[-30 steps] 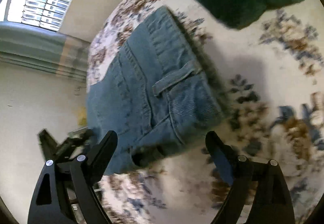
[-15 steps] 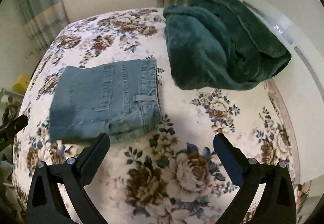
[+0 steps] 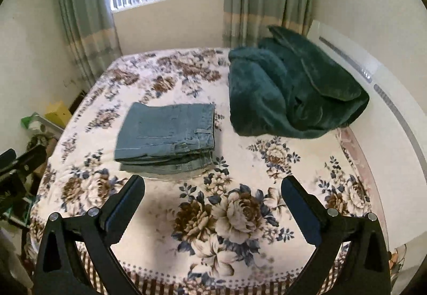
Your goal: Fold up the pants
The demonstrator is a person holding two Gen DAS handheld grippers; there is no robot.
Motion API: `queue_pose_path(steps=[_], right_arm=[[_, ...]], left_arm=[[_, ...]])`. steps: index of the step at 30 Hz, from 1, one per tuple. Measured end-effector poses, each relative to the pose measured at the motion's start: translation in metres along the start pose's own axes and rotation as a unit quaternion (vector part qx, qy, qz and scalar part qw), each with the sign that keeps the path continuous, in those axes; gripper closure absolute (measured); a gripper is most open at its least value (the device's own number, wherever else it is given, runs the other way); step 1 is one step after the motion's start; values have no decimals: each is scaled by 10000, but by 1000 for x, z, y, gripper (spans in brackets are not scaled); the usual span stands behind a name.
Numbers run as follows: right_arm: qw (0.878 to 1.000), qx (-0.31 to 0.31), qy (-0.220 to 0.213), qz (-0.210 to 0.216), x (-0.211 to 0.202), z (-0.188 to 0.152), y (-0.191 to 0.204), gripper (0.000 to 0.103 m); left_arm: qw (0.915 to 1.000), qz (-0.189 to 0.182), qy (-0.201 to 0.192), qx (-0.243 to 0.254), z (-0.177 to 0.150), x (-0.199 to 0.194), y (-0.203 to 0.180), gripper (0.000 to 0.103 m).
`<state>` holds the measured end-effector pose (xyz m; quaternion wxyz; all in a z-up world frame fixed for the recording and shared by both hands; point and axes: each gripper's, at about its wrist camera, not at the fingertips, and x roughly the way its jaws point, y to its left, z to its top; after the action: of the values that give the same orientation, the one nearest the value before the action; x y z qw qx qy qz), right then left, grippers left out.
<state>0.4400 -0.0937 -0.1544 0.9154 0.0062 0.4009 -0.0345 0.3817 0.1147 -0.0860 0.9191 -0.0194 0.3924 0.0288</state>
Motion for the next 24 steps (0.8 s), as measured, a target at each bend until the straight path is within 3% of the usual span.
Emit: queue_pose_path(steps=[5,11,24], right_arm=[[9991,-156,-374,106,-85,-20,-7,0],[9970,-264,-702,197,-172,-37,-13,0],[9937,-99,-1039,401,-286,-60,-15,0]], left_arm=[[9994,137,-287,-120,-21,-63,0,11],[9986,49,-500,-148,-33,-121,0,11],[9974,-61,-717,-52,-53,-189,14,11]])
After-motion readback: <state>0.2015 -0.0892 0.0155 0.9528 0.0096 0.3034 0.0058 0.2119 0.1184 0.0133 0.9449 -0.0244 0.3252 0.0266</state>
